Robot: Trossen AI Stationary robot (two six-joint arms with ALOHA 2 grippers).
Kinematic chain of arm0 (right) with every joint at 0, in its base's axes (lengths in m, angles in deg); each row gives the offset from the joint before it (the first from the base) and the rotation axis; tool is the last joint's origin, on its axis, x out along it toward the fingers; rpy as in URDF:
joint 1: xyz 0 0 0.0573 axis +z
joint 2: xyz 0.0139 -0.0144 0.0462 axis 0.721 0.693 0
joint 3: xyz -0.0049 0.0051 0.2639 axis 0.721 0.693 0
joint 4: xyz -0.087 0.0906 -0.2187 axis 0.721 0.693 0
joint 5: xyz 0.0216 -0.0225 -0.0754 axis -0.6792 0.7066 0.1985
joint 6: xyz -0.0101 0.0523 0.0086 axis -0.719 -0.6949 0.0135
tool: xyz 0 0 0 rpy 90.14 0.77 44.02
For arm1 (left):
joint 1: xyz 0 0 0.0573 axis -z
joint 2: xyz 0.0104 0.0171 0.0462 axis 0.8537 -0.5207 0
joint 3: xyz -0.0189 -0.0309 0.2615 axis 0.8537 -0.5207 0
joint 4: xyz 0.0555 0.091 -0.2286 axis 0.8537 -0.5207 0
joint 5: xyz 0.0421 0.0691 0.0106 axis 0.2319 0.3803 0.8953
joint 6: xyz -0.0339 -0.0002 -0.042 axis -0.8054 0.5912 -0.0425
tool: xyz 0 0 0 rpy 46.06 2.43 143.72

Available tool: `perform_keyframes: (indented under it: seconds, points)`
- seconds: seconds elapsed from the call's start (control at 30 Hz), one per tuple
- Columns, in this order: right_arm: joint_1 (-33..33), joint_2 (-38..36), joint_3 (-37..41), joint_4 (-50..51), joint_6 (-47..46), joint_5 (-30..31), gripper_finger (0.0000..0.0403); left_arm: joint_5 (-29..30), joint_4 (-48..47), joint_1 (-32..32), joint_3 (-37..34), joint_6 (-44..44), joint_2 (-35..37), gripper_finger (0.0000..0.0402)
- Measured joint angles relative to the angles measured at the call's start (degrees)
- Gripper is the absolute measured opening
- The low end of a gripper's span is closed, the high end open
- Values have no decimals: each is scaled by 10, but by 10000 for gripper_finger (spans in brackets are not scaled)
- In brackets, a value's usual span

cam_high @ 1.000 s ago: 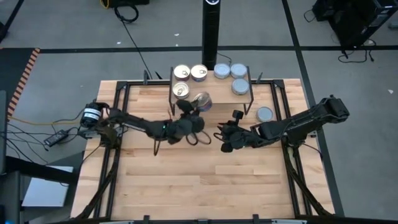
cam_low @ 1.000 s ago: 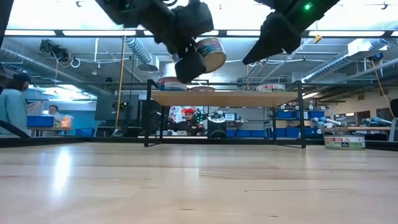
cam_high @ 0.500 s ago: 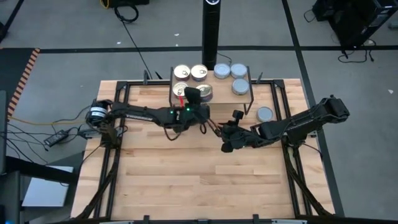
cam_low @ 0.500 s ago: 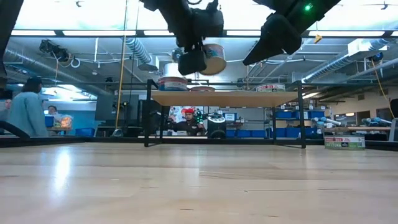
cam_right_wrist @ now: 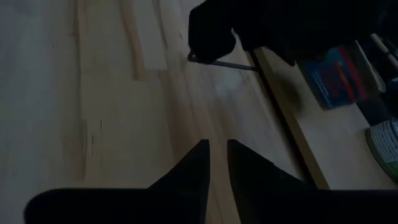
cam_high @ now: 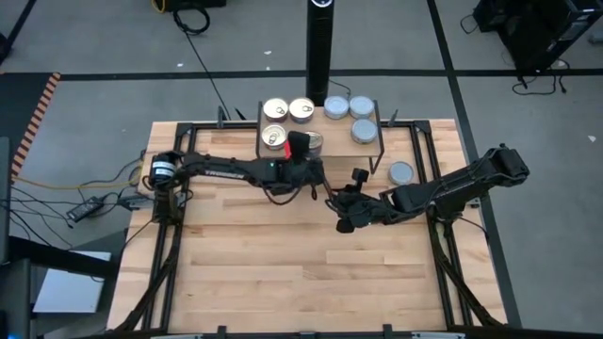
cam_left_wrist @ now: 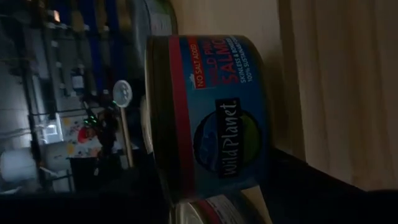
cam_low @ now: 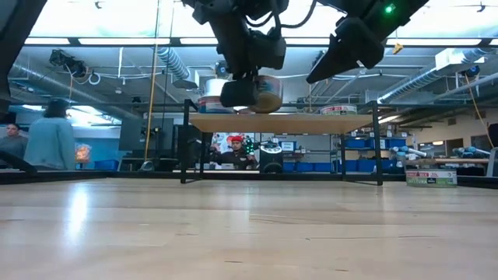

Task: Stack canned seafood by type on shelf
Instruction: Put the blue tuna can on the shelf aligned with the other blue tuna can

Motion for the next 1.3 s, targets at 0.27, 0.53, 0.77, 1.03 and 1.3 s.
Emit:
perform_keyframes:
  seconds: [0.27,0.53,0.77,1.03,1.3]
  points:
    - [0,0,0,-2,0,-2,70,-31,-60,-9,11,-70,0,198]
    - [0,0,0,-1,-2,-2,70,-34,-62,-9,11,-71,0,240]
    - [0,0,0,-1,-2,-3,70,-35,-62,-11,11,-71,0,245]
    - [0,0,0,2,-2,-3,67,-49,-62,-27,11,-76,0,247]
    - [-22,0,13,-48,7,-3,36,-48,-63,-20,11,-84,0,248]
